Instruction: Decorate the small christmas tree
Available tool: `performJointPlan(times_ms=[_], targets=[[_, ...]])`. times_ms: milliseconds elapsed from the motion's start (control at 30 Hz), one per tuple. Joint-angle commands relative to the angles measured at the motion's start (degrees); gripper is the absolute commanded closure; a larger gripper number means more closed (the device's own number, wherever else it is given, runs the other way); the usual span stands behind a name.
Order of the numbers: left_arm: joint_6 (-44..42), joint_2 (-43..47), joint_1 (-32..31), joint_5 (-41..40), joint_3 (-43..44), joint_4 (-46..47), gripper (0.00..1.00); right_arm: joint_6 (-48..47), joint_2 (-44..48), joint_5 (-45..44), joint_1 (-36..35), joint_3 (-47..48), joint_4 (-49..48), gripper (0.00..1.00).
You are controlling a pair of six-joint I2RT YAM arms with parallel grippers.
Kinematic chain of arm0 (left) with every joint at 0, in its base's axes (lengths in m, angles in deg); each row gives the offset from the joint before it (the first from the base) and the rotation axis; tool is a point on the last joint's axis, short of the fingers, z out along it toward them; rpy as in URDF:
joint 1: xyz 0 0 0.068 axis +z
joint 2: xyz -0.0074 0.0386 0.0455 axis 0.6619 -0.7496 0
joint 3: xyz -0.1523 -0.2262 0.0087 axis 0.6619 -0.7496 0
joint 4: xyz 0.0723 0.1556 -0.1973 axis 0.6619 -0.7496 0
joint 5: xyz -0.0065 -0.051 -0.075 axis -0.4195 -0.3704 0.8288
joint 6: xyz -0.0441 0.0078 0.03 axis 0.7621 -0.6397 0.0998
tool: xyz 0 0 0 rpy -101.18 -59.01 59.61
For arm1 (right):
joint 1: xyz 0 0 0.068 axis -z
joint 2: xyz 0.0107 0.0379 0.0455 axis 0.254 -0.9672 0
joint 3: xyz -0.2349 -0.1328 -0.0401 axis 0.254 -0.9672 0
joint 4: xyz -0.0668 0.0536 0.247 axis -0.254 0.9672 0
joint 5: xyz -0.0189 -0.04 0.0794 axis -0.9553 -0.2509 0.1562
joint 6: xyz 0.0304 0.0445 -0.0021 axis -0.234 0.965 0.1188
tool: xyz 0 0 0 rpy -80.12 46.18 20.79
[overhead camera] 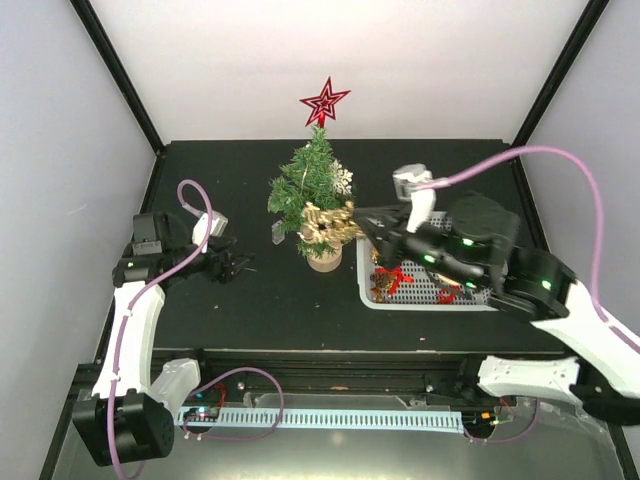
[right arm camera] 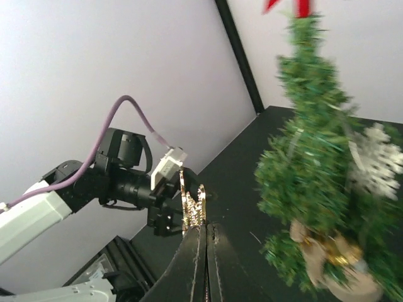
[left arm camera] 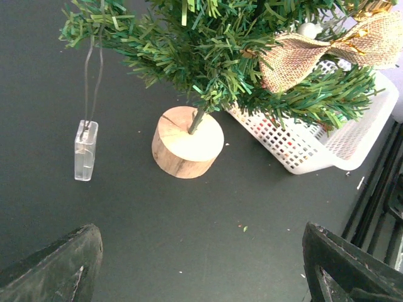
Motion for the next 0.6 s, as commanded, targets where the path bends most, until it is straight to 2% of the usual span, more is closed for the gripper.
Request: performJointPlan(times_ms=[0,333,567], targets=[[1.9,1.5,0.3,-2.3,0.2,2.2,0.13,-4.1,-9.8,-10.3,-5.9,6.8,-1.4,0.99],[4.4,1.9,0.8,-5.4,0.4,3.7,0.13,-7.6,-21.0,-24.8,-10.2,11.8,-8.7,0.99],[5.1,2.3,1.2,-5.8,0.3,4.1,0.13,-12.8,-23.4,-33.7,-12.1,6.5,-21.7,0.99]])
